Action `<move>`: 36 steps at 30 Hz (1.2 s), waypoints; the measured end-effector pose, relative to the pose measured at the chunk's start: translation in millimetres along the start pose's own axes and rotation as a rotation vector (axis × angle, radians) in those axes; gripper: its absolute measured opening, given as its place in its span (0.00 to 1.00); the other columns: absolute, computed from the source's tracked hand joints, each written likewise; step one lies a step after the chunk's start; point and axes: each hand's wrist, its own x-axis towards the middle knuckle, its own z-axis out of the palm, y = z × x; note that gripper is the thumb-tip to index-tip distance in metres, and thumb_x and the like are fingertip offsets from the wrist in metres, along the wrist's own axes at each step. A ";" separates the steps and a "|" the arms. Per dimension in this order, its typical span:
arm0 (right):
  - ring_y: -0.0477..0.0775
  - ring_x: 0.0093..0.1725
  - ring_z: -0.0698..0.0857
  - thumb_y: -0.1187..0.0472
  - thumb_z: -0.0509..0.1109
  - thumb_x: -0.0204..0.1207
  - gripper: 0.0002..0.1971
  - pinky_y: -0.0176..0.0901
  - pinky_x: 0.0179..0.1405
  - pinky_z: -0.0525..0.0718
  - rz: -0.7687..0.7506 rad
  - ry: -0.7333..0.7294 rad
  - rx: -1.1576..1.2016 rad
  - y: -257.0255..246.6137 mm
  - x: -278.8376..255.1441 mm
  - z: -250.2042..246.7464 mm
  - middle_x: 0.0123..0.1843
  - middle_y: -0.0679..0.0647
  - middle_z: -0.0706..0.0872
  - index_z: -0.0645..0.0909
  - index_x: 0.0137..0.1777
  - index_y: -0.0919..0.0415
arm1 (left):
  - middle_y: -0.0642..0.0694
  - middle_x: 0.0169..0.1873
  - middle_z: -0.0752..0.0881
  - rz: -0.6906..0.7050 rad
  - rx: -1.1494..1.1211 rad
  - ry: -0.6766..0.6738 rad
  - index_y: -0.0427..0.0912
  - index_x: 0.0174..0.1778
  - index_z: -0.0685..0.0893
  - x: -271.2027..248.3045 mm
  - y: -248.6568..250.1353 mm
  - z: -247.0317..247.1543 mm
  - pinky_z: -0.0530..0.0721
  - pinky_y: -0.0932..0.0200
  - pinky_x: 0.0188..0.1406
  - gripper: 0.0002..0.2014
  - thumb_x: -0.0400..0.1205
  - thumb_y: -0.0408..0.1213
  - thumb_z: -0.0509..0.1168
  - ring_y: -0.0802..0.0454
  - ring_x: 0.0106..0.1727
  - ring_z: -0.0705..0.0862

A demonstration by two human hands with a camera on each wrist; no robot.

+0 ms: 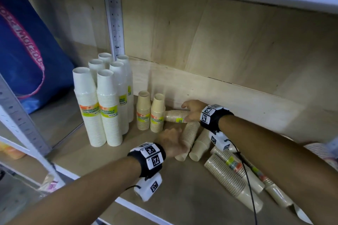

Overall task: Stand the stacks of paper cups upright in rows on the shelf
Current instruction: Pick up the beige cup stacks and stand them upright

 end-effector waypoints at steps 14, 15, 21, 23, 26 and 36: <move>0.58 0.71 0.79 0.54 0.82 0.66 0.40 0.45 0.70 0.75 -0.055 -0.019 -0.127 1.4 27.8 17.2 0.73 0.57 0.79 0.73 0.78 0.60 | 0.44 0.61 0.85 -0.002 -0.009 -0.010 0.42 0.74 0.77 16.3 -18.7 14.5 0.85 0.53 0.56 0.32 0.72 0.42 0.73 0.47 0.63 0.83; 0.58 0.71 0.79 0.54 0.82 0.66 0.40 0.45 0.70 0.75 -0.058 -0.022 -0.122 2.2 28.4 16.6 0.73 0.57 0.79 0.73 0.78 0.60 | 0.45 0.60 0.86 0.002 -0.021 -0.010 0.42 0.72 0.78 16.8 -19.4 14.6 0.85 0.54 0.54 0.31 0.72 0.42 0.73 0.47 0.61 0.83; 0.58 0.71 0.77 0.55 0.81 0.67 0.38 0.44 0.70 0.73 -0.044 -0.026 -0.072 9.2 22.9 14.1 0.73 0.58 0.78 0.73 0.78 0.61 | 0.47 0.53 0.87 0.014 -0.029 -0.015 0.44 0.62 0.83 17.6 -20.6 11.0 0.80 0.59 0.41 0.23 0.70 0.42 0.74 0.49 0.53 0.85; 0.58 0.73 0.75 0.55 0.81 0.68 0.39 0.43 0.71 0.71 -0.030 -0.005 -0.035 12.6 17.5 12.3 0.74 0.56 0.76 0.72 0.79 0.60 | 0.47 0.50 0.88 0.015 -0.005 -0.024 0.45 0.61 0.83 17.0 -19.3 6.7 0.79 0.59 0.37 0.21 0.71 0.42 0.73 0.49 0.50 0.86; 0.57 0.70 0.78 0.56 0.81 0.68 0.37 0.43 0.68 0.74 -0.022 0.047 0.000 15.7 5.8 4.1 0.71 0.55 0.78 0.73 0.77 0.56 | 0.47 0.47 0.88 0.018 0.035 0.006 0.46 0.55 0.85 17.5 -15.3 -6.6 0.77 0.61 0.32 0.17 0.71 0.43 0.72 0.50 0.46 0.86; 0.58 0.55 0.85 0.55 0.79 0.68 0.28 0.39 0.46 0.78 0.080 0.290 0.111 13.5 -53.3 -24.5 0.59 0.54 0.86 0.77 0.68 0.54 | 0.49 0.42 0.84 0.110 -0.031 0.180 0.40 0.55 0.84 6.4 16.3 -81.7 0.82 0.56 0.41 0.16 0.73 0.37 0.75 0.48 0.48 0.86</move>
